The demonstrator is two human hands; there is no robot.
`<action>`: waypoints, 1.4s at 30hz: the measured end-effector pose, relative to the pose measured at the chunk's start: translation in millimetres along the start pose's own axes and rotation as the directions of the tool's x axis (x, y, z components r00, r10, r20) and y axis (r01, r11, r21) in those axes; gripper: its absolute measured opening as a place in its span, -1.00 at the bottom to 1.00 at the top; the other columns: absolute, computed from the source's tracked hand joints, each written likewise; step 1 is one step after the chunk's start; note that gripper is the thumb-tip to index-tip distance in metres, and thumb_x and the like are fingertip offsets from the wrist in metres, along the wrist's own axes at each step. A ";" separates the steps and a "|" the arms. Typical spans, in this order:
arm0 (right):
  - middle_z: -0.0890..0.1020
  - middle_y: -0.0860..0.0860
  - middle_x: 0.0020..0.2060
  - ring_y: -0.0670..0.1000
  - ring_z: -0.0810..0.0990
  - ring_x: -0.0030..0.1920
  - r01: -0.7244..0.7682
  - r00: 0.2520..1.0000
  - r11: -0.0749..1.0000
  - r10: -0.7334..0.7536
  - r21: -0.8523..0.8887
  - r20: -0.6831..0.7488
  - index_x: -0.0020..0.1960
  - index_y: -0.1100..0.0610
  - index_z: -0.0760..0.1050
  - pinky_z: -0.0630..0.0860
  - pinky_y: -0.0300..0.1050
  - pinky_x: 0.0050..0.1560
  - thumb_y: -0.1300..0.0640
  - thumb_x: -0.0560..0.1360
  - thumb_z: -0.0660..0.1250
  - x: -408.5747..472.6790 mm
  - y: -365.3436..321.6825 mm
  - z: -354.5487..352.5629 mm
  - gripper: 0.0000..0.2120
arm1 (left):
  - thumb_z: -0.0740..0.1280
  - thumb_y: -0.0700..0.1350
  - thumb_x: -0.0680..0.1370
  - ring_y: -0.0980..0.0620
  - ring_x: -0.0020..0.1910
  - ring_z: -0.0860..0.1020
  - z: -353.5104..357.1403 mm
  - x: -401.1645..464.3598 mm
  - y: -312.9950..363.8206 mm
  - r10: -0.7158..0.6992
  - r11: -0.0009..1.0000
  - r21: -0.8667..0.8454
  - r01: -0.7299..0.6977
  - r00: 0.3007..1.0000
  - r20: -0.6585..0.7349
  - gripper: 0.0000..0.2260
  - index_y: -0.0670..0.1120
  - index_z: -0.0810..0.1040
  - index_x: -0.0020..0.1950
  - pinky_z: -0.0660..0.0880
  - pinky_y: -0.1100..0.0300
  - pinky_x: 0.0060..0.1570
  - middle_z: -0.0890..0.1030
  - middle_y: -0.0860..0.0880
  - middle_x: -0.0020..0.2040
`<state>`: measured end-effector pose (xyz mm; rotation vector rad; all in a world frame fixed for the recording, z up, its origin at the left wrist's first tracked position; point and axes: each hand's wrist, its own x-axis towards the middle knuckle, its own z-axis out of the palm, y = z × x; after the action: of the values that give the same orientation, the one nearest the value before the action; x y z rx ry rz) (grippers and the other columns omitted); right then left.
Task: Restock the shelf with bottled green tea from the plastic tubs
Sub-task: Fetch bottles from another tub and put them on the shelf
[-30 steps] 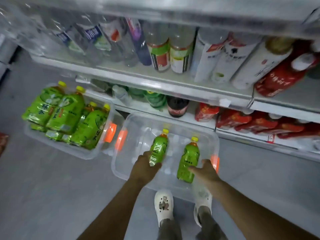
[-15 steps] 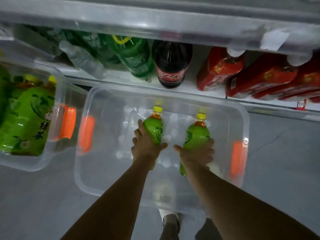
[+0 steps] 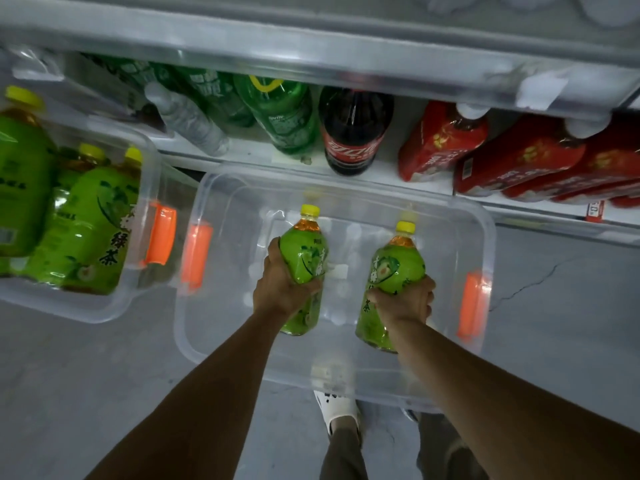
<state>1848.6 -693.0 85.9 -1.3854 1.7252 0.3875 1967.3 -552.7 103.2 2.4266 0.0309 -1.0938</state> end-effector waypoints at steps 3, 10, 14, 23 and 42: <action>0.42 0.19 0.31 0.28 0.44 0.29 0.003 0.996 0.996 -0.011 0.086 0.089 0.41 0.17 0.16 0.44 0.17 0.29 0.13 0.23 0.63 -24.8 -7.6 -18.8 -0.09 | 0.54 0.12 0.17 -0.14 0.17 0.53 -20.0 -24.3 15.2 0.015 0.994 -0.111 -0.013 1.000 0.022 -0.05 0.08 0.16 0.47 0.49 -0.11 0.21 0.51 -0.01 0.25; 0.63 0.11 0.05 0.16 0.66 0.02 -0.039 0.922 0.957 -0.076 0.286 0.379 0.26 0.12 0.37 0.60 0.21 0.10 0.14 0.07 0.71 -105.1 -38.3 -106.8 -0.14 | 0.56 -0.37 0.36 0.12 -0.08 0.61 -85.3 -112.9 53.8 0.030 0.890 -0.455 -0.011 0.999 0.035 -0.36 0.02 0.35 0.28 0.55 0.33 -0.32 0.60 0.02 0.01; 0.70 0.14 0.03 0.17 0.72 -0.03 -0.005 0.830 0.924 -0.209 0.382 0.517 0.23 0.13 0.50 0.65 0.17 -0.02 0.21 0.07 0.68 -152.4 -62.9 -173.3 -0.23 | 0.60 -0.23 0.34 0.04 -0.01 0.65 -130.4 -165.1 76.4 0.086 0.850 -0.526 -0.025 0.992 0.091 -0.36 0.00 0.42 0.33 0.57 0.20 -0.19 0.65 -0.04 0.10; 0.66 0.26 0.13 0.20 0.70 -0.01 0.105 0.636 0.775 -0.534 0.624 0.557 0.31 0.28 0.50 0.67 0.09 -0.05 0.21 0.26 0.57 -284.6 -101.8 -305.4 -0.36 | 0.60 0.07 0.20 -0.07 0.06 0.69 -217.2 -287.0 176.5 0.359 0.735 -0.667 -0.127 0.906 0.223 -0.36 0.06 0.53 0.25 0.61 0.01 0.06 0.73 -0.04 0.06; 0.68 0.26 0.07 0.24 0.71 0.00 0.494 0.578 0.416 -0.813 0.764 0.069 0.38 0.23 0.40 0.63 0.14 -0.10 -0.12 -0.01 0.71 -377.5 -48.6 -639.7 0.08 | 0.60 0.38 0.17 -0.22 0.20 0.63 -148.9 -544.9 398.5 0.676 0.475 -0.752 -0.456 0.736 -0.019 -0.03 0.07 0.40 0.49 0.55 -0.27 0.18 0.60 -0.15 0.32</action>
<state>1622.4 -915.0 759.4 -1.1712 0.6481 -0.3794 1784.1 -749.6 740.0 1.3587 -0.3709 -0.8526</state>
